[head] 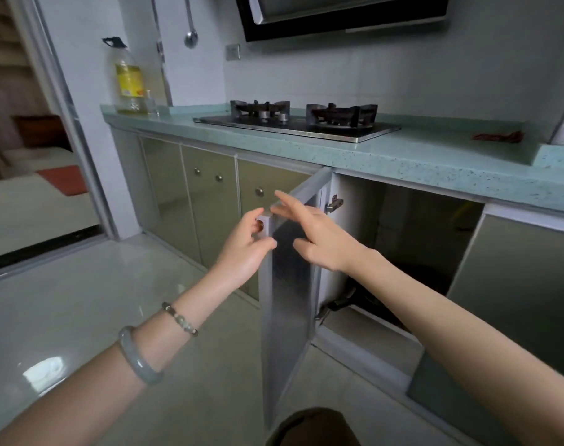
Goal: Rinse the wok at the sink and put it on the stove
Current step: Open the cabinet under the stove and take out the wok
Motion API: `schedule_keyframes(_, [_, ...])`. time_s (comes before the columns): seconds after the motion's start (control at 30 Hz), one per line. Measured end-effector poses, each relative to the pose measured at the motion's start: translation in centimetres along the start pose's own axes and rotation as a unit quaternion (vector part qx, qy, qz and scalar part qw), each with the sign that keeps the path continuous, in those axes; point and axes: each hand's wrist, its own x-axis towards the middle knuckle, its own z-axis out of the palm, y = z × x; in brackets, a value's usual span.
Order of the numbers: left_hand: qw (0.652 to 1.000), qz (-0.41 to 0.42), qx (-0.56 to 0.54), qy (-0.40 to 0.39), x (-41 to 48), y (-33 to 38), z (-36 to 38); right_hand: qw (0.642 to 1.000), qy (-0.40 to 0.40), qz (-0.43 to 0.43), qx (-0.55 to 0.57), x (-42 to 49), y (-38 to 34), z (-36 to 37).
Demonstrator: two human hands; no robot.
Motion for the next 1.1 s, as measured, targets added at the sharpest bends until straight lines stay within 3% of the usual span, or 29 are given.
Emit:
schedule_keyframes(0.1, [0.999,-0.021,0.021,0.030,1.3,-1.2,-1.4,0.999,-0.028,-0.014,-0.038,2.9,-0.1,1.8])
schedule_keyframes(0.3, [0.991,-0.078,-0.035,0.108,3.5,-1.3,-3.4,0.995,-0.070,-0.007,-0.073,7.0,-1.0,2.7])
schedule_keyframes(0.5, [0.989,-0.042,-0.058,0.132,3.8,-2.6,-2.7,0.985,-0.055,-0.027,-0.161,5.0,0.4,1.9])
schedule_keyframes(0.57, [0.984,-0.003,0.015,0.179,3.5,-3.6,-1.5,0.982,-0.048,-0.015,-0.182,3.0,2.1,0.9])
schedule_keyframes(0.67, [0.946,0.108,0.192,0.239,2.4,-5.2,1.6,0.970,-0.053,0.026,-0.237,-0.6,5.5,-0.8])
schedule_keyframes(0.73, [0.942,0.158,0.234,0.181,1.8,-5.8,5.2,0.957,-0.053,0.051,-0.282,-3.3,7.9,-2.0])
schedule_keyframes(0.87, [0.954,0.204,0.219,0.028,1.9,-6.4,13.7,0.904,-0.080,0.131,-0.399,-9.4,12.7,-4.7])
schedule_keyframes(1.1, [0.949,0.221,0.183,-0.129,5.3,-5.0,27.8,0.750,-0.185,0.187,-0.607,-14.8,19.0,-10.3])
